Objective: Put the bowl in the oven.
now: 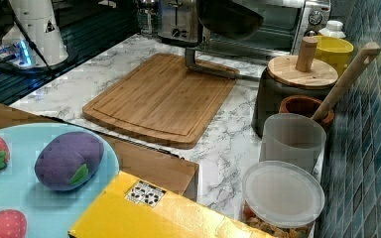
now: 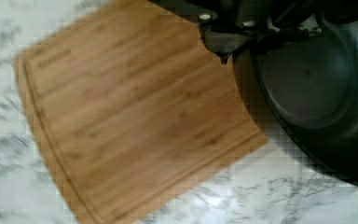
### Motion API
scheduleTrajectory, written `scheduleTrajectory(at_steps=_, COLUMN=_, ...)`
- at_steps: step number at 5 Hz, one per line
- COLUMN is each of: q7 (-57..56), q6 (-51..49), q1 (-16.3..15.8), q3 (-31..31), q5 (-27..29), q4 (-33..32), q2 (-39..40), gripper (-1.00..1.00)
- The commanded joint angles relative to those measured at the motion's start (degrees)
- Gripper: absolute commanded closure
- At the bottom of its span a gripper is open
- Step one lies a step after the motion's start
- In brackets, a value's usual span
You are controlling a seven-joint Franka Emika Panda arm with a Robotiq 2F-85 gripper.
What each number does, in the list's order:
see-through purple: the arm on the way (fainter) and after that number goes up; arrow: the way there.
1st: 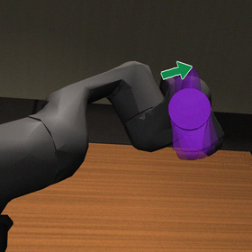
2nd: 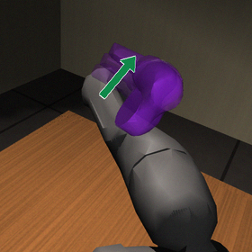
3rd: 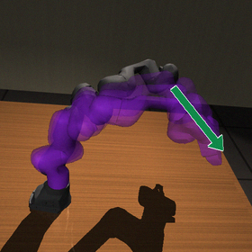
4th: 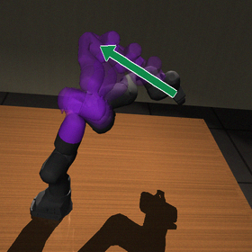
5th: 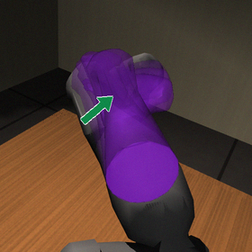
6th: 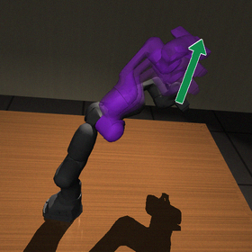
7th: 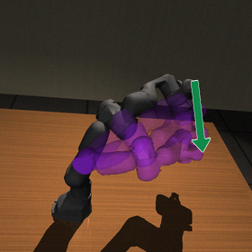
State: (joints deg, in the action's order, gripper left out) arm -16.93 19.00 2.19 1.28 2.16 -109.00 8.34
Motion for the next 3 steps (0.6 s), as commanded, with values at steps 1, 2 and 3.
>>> scheduleTrajectory(at_steps=1, q7=-16.27, q6=13.63, q1=-3.45, q3=5.94, q5=3.18, q4=1.02, q2=-3.58, gripper=1.0)
scheduleTrajectory(at_steps=2, q7=-16.31, q6=18.82, q1=-4.06, q3=7.65, q5=0.21, q4=-1.49, q2=-3.21, gripper=1.0)
scheduleTrajectory(at_steps=3, q7=-15.4, q6=18.7, q1=-3.97, q3=8.86, q5=-0.64, q4=0.16, q2=0.06, gripper=1.0)
